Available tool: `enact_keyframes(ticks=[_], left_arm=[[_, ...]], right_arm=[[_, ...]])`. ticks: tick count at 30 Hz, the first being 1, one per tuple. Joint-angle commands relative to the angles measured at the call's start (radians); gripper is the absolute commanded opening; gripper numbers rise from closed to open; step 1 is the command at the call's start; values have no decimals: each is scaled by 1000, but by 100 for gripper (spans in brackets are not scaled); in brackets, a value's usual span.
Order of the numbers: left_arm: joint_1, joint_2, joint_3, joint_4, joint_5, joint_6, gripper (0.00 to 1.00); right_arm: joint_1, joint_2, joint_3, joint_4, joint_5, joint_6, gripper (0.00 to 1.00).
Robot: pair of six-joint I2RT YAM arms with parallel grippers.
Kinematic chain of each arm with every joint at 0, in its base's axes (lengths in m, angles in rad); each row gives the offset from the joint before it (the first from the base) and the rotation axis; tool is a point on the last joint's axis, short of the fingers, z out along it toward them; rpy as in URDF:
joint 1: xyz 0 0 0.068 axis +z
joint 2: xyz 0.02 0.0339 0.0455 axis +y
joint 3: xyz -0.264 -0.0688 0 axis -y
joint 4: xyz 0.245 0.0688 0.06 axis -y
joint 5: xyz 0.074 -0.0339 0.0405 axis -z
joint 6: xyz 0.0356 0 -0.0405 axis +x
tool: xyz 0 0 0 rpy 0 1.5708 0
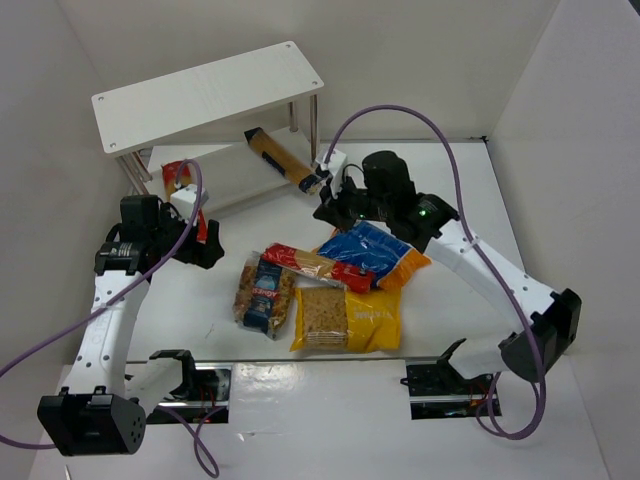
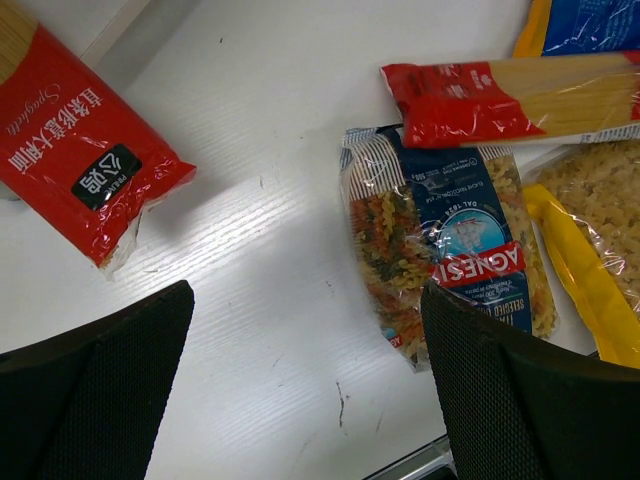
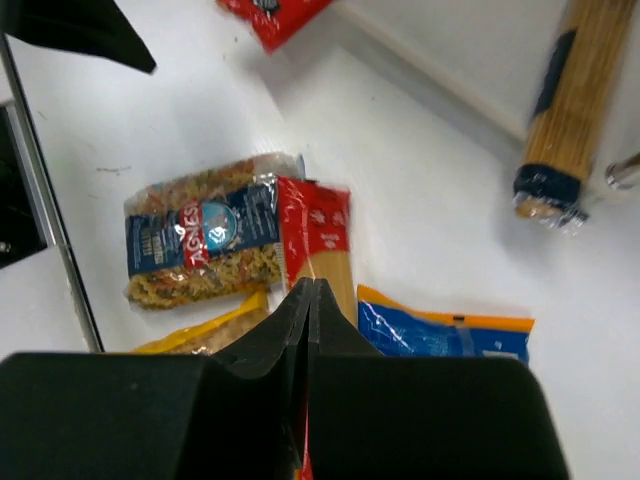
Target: Place and organize the pasta boxes and bags onto the shelf
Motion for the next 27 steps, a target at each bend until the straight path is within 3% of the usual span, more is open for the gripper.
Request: enact_keyframes(ticks=[1,3,4,7,9,17,27], left_arm=[[-1,-10,-4,26,8,2,100],[-1,-1,-4,26,8,2,100],[-1,-1,-4,26,8,2,100],[-1,-1,-4,26,8,2,100],[-1,-1,-4,26,8,2,100],[-1,-10,-4,26,8,2,100],[-1,-10,-4,26,8,2,100]], right_arm=[[-1,-44,0,62,-13,-15,0],[-1,-5,11,-12,-44,-58,0],[-1,7,11,-24,-44,-68,12],[-1,61,-42,-37,7,-140,88],[-1,96,-81,-37,74,-169,99],[-1,190,-236,41,188,-285,99],[35,320,-254,74,186,-295,99]])
